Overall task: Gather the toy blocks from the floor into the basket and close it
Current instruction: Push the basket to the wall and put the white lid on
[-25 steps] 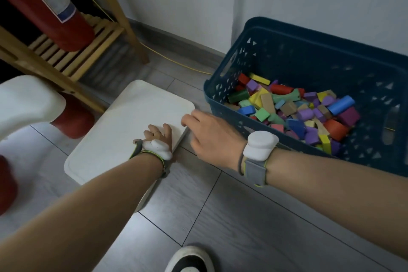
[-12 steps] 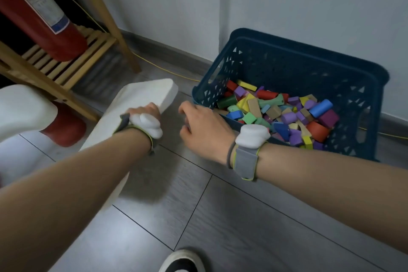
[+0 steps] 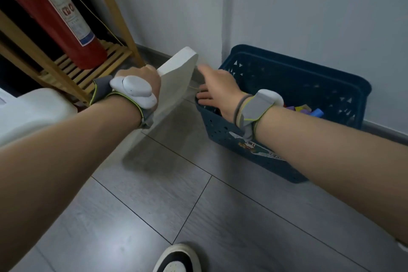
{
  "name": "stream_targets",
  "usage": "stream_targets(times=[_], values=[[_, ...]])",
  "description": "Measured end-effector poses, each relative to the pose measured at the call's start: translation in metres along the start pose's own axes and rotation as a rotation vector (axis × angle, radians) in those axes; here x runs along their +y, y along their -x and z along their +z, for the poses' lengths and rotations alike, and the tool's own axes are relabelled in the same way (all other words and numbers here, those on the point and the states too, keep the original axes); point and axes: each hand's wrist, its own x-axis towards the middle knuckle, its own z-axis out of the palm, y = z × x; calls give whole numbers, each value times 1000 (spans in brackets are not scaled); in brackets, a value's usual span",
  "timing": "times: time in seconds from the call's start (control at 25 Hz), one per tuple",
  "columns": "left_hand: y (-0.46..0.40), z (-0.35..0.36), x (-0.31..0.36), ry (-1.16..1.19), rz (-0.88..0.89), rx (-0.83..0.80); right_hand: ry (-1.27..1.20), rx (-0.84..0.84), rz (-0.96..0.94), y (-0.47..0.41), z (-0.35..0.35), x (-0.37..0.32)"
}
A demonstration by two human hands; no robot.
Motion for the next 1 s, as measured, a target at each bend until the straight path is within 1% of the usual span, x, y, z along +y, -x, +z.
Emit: stream_targets(times=[0.12,0.2,0.28,0.32,0.4,0.52,0.56,0.6,0.68,0.76,0.8,0.84,0.92,0.96,1.0], values=[[11,-21,8,-139,2,165,-403,-150,190,-2,-20,-16],[28,-41,18,-234,70,208,-696,-237,254,-5,-33,-22],[43,-56,29,-286,156,293,-932,-290,261,-6,-49,-30],[50,-63,37,-314,198,346,-986,-309,226,-5,-60,-36],[64,-71,47,-346,249,407,-973,-303,127,1,-83,-44],[69,-66,58,-357,321,477,-850,-316,29,18,-122,-41],[69,-63,62,-342,367,505,-785,-294,16,26,-134,-36],[67,-61,67,-298,433,538,-711,-237,8,35,-146,-32],[64,-56,83,-181,608,512,-623,-98,5,53,-169,-18],[61,-54,97,-72,736,389,-635,-12,10,70,-187,-1],[57,-53,102,-13,761,330,-646,34,11,79,-195,9],[52,-51,101,49,754,301,-650,61,10,87,-199,19],[28,-37,97,169,671,343,-676,94,-5,106,-211,39],[15,-30,97,210,580,368,-706,105,-9,114,-219,47],[1,-19,96,253,450,376,-731,111,-5,120,-226,54]])
